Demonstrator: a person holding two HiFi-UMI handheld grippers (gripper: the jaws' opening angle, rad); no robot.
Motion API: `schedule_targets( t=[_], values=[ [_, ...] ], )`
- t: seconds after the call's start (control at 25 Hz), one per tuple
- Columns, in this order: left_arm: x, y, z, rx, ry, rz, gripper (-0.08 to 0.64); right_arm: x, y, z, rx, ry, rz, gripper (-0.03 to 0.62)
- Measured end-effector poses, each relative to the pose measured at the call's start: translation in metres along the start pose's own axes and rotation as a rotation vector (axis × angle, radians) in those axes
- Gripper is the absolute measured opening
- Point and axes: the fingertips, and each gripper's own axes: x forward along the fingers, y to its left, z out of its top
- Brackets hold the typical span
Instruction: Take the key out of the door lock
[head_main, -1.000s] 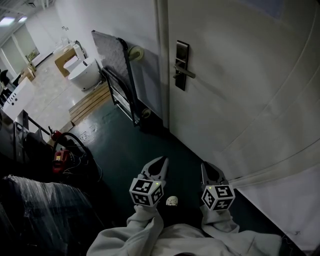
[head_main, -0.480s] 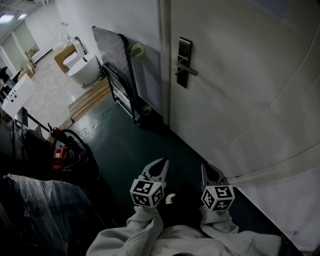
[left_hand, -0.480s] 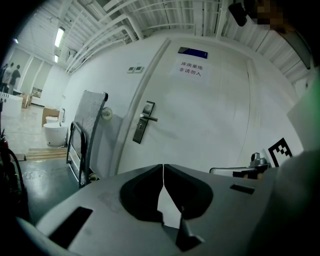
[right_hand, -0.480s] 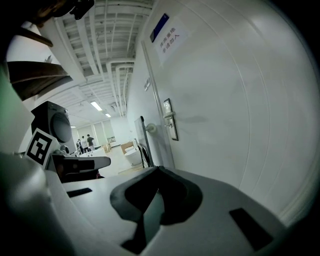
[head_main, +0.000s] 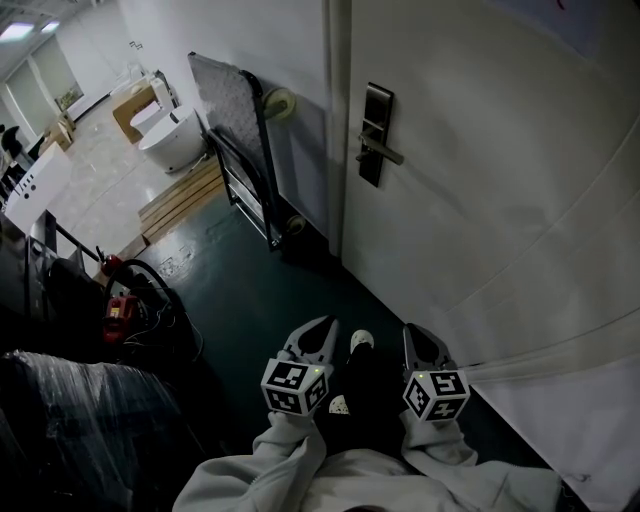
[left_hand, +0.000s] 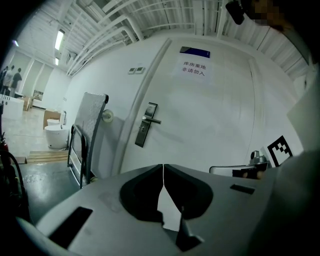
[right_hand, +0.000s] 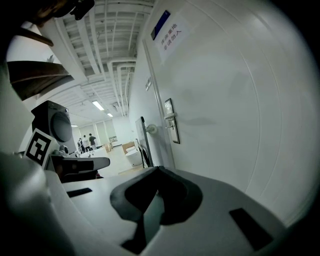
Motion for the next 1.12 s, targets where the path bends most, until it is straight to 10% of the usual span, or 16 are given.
schedule_targets(
  t=[1.12],
  values=[
    [0.152, 0.078, 0.074, -0.011, 0.005, 0.070, 0.018, 0.164, -0.069, 0.084, -0.001, 0.030, 0.066, 0.052]
  ],
)
